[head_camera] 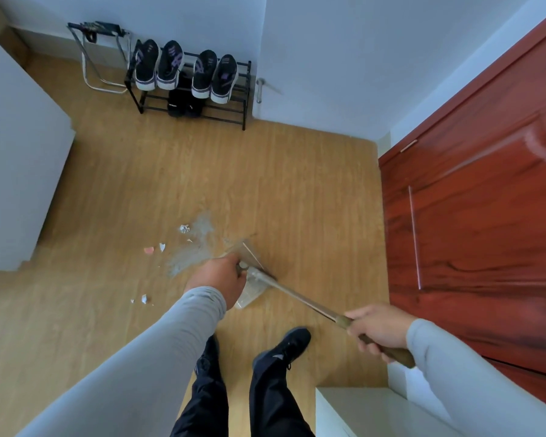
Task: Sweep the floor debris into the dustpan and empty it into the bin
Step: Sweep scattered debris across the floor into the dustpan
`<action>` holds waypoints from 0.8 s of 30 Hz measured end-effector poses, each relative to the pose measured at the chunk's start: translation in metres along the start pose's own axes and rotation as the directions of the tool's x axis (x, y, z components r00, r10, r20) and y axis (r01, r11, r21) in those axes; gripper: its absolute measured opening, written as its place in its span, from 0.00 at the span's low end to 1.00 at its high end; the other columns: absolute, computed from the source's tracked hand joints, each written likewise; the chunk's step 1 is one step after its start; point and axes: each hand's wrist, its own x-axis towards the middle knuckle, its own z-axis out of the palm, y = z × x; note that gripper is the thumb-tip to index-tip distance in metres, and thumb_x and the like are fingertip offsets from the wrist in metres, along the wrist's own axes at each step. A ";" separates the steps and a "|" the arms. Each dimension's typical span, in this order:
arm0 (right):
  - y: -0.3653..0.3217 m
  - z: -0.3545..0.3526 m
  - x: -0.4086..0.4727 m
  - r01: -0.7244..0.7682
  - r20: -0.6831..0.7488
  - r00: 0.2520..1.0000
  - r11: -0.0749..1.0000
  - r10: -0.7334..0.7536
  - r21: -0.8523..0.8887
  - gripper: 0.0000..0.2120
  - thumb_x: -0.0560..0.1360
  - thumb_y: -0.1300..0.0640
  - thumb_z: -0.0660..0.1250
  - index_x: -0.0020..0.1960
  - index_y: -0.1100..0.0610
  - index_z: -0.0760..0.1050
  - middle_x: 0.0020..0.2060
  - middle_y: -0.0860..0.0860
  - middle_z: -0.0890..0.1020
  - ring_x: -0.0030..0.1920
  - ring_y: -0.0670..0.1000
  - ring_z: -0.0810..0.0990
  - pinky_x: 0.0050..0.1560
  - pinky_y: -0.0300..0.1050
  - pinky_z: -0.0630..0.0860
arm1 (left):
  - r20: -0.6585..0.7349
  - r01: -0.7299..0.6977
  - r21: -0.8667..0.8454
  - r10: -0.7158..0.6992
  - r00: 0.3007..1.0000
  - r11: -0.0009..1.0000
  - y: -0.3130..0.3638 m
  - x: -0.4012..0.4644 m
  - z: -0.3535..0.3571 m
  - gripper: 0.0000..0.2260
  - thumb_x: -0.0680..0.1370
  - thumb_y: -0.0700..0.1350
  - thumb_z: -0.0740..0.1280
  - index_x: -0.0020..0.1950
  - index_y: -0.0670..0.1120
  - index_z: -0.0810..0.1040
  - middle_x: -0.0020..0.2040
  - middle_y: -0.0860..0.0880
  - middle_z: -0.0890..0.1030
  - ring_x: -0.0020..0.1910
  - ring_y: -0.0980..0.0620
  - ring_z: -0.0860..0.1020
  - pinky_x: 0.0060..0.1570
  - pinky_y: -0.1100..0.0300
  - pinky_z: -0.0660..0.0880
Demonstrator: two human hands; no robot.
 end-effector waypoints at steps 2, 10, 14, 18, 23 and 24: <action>0.018 -0.015 -0.017 -0.030 0.001 1.000 0.987 0.030 0.156 0.23 0.77 0.61 0.64 0.71 0.51 0.74 0.29 0.53 0.77 0.23 0.46 0.69 0.22 0.36 0.66 | 0.010 0.000 -0.011 0.000 1.000 1.000 -0.003 -0.003 0.000 0.06 0.82 0.53 0.59 0.50 0.52 0.69 0.38 0.53 0.78 0.34 0.52 0.78 0.31 0.59 0.74; 0.031 -0.026 -0.045 0.026 -0.170 0.985 0.959 0.023 0.281 0.26 0.77 0.62 0.64 0.74 0.51 0.70 0.29 0.54 0.77 0.23 0.47 0.69 0.22 0.35 0.65 | -0.011 0.054 -0.096 -0.055 0.998 0.994 -0.044 -0.048 0.005 0.09 0.82 0.54 0.59 0.51 0.50 0.72 0.39 0.53 0.79 0.37 0.51 0.80 0.37 0.57 0.78; -0.012 -0.014 -0.028 0.077 -0.206 0.977 0.995 -0.063 0.061 0.29 0.76 0.62 0.64 0.77 0.52 0.66 0.27 0.53 0.77 0.22 0.47 0.70 0.23 0.36 0.66 | -0.046 0.138 -0.198 -0.149 0.988 0.970 -0.055 -0.067 0.009 0.09 0.82 0.55 0.59 0.54 0.51 0.73 0.41 0.53 0.80 0.38 0.50 0.80 0.39 0.55 0.79; -0.058 -0.008 0.014 0.108 -0.186 0.974 0.989 -0.126 -0.101 0.27 0.76 0.62 0.63 0.74 0.55 0.69 0.25 0.55 0.77 0.24 0.50 0.71 0.25 0.39 0.68 | -0.048 0.223 -0.256 -0.243 0.969 0.941 -0.056 -0.063 0.017 0.09 0.81 0.53 0.59 0.56 0.51 0.73 0.42 0.52 0.81 0.38 0.50 0.80 0.39 0.56 0.79; -0.088 0.007 0.058 0.100 -0.160 0.975 0.951 -0.152 -0.293 0.28 0.75 0.63 0.58 0.74 0.54 0.68 0.29 0.57 0.78 0.28 0.55 0.74 0.28 0.41 0.73 | -0.034 0.285 -0.247 -0.302 0.953 0.926 -0.055 -0.053 0.033 0.08 0.81 0.54 0.59 0.52 0.51 0.72 0.39 0.52 0.80 0.36 0.50 0.79 0.38 0.55 0.80; -0.088 0.013 0.063 0.096 -0.159 0.975 0.942 -0.153 -0.321 0.27 0.75 0.63 0.57 0.74 0.54 0.68 0.31 0.57 0.78 0.28 0.55 0.74 0.28 0.41 0.73 | -0.038 0.291 -0.242 -0.309 0.950 0.925 -0.057 -0.053 0.034 0.08 0.82 0.54 0.59 0.52 0.51 0.71 0.39 0.52 0.80 0.35 0.50 0.79 0.37 0.56 0.79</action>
